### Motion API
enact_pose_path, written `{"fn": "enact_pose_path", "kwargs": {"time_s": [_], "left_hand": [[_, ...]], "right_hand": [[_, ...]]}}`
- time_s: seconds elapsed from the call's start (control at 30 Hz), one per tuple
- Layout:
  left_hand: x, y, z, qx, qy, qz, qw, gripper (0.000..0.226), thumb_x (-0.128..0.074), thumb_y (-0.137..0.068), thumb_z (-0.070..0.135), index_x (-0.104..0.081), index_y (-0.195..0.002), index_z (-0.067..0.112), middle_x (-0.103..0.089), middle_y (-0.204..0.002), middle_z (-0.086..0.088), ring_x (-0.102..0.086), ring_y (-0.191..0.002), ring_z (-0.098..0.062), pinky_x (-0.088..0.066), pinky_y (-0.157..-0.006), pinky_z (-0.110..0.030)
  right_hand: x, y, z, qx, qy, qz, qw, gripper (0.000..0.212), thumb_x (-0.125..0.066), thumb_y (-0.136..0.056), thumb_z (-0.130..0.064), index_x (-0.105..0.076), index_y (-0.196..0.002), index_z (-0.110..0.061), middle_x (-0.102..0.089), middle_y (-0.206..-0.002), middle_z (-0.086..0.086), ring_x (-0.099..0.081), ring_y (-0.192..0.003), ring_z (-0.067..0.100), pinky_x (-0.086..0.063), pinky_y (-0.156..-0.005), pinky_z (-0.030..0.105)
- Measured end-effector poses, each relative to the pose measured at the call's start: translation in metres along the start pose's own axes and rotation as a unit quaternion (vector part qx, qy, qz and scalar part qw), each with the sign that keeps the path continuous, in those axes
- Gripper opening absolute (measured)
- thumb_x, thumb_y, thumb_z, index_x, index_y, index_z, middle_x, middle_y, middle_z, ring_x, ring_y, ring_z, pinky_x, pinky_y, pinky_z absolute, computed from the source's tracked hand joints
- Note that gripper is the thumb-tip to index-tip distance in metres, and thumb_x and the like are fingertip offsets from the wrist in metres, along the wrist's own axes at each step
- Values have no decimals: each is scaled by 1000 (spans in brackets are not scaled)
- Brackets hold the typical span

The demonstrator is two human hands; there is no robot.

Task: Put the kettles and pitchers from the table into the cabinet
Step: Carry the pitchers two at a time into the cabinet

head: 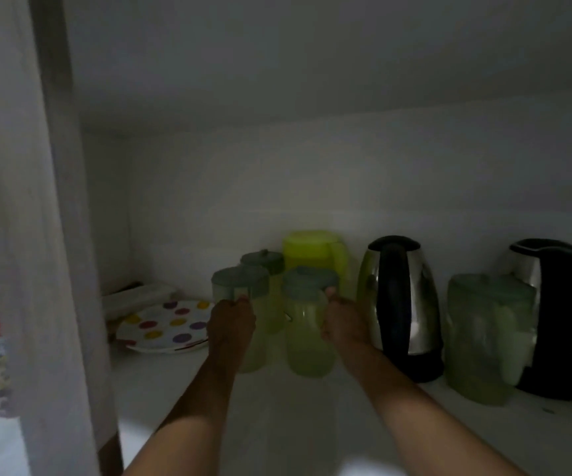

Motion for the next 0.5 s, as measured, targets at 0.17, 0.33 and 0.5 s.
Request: {"fn": "enact_pose_path", "kwargs": {"time_s": [0.17,0.33,0.5], "left_hand": [[-12,-10,2,7,55,3,998,28,-44,-97,26,-57,-102,2,-69,-102,-23,-63,-84,-31,-46,-67,-35],[-14,2,1,-2,87,28,996,46,-39,-100,44,-58,-80,6,-62,-76,-15,-60,-76,-28,-42,-63,-31],[7,37,-21,44,136,144,979,43,-44,-98,43,-57,-107,3,-61,-104,-24,-56,-104,-37,-47,-77,-40]], "right_hand": [[-2,5,-8,-2,-9,-37,999,45,-37,-94,-56,-56,-72,-22,-57,-87,14,-58,-84,28,-52,-86,46],[-1,0,-8,4,-4,-32,999,48,-39,-97,-53,-59,-71,-17,-60,-78,12,-63,-84,33,-53,-87,48],[6,6,-14,12,65,2,998,54,-34,-100,-52,-64,-86,-9,-62,-98,17,-60,-91,30,-48,-84,37]]}}
Point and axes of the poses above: each hand's wrist, its own y-axis away from the middle knuckle, its own x-axis out of the back of the hand, z = x × y, the point moved 10 cm from there along -y, towards the middle knuckle
